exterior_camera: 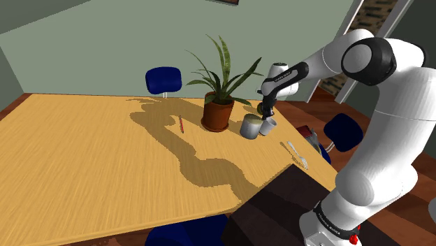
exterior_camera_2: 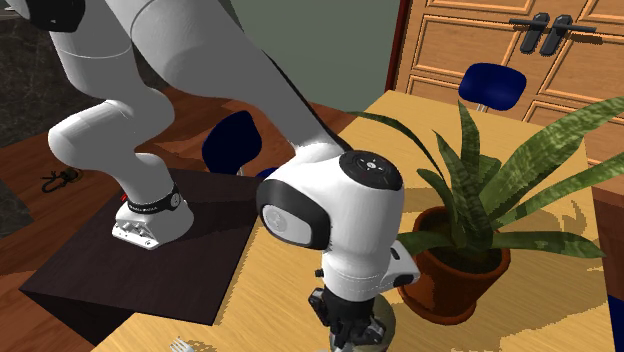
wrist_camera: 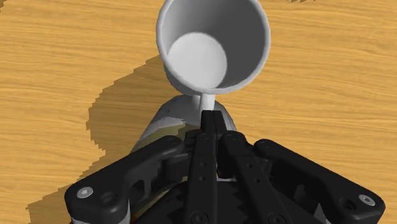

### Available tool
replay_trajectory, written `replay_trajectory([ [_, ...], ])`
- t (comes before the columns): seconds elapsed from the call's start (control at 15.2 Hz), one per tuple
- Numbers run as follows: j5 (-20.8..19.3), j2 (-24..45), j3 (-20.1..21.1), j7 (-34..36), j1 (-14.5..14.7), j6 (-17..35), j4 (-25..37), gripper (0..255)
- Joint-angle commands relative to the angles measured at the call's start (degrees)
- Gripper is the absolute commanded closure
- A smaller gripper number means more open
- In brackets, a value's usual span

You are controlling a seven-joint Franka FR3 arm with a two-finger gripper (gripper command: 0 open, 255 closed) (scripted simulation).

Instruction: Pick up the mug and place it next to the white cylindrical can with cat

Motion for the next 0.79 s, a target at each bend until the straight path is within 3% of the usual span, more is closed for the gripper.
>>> replay_trajectory([
  [0.0, 0.0, 0.0, 0.0, 0.0, 0.0, 0.0, 0.0, 0],
  [0.2, 16.9, -2.8, 2.6, -8.0, -8.7, 6.7, -6.5, 0],
  [0.33, 30.9, -3.8, 5.5, -16.0, -15.0, 9.9, -10.4, 0],
  [0.73, 34.2, -0.2, 6.9, -18.1, -15.9, 13.1, -10.1, 0],
])
